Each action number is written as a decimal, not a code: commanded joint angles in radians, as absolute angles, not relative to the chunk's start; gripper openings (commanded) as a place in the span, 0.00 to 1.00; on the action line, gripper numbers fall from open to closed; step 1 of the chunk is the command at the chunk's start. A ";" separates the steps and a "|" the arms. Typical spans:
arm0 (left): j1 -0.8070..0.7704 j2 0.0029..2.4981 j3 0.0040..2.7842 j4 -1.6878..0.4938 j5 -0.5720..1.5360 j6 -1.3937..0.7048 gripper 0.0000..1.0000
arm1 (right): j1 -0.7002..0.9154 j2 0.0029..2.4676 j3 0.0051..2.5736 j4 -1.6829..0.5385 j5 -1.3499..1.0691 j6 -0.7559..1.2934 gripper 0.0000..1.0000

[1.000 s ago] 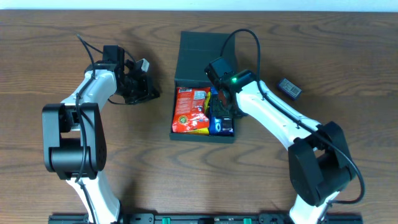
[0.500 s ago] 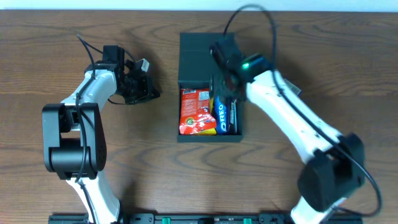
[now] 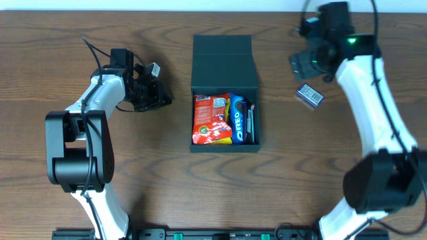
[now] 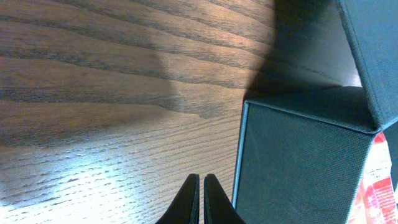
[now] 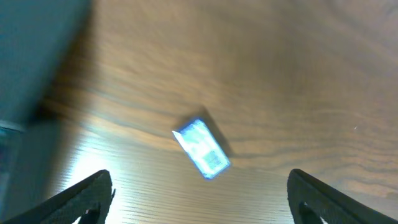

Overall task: Pack container
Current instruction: 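Grasp the blue Eclipse mints tin with the right gripper, then place the Eclipse tin into the box front and release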

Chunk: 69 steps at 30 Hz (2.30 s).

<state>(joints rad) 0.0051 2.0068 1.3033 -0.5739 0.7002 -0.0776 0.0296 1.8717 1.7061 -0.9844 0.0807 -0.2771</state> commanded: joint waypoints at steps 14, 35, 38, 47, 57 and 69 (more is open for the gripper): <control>0.006 1.987 1.305 -0.669 0.706 -0.087 0.06 | -0.036 2.134 1.700 -1.012 -0.065 -0.578 0.78; 0.006 1.987 1.305 -0.654 0.703 -0.094 0.06 | -0.104 2.221 1.699 -0.999 -0.080 -0.581 0.78; 0.006 1.987 1.305 -0.654 0.703 -0.094 0.06 | -0.104 2.239 1.699 -1.001 -0.080 -0.581 0.76; 0.006 1.987 1.305 -0.654 0.704 -0.094 0.06 | -0.104 2.271 1.699 -0.998 -0.079 -0.577 0.65; 0.006 1.987 1.305 -0.654 0.703 -0.094 0.06 | -0.104 2.271 1.699 -0.986 -0.075 -0.554 0.50; 0.006 1.987 1.305 -0.654 0.703 -0.094 0.06 | -0.103 2.271 1.702 -0.980 -0.076 -0.450 0.20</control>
<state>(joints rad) 0.0051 2.0068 1.3033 -0.6510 0.7002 -0.0856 -0.0895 2.2478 1.7054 -0.9787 -0.0647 -0.5171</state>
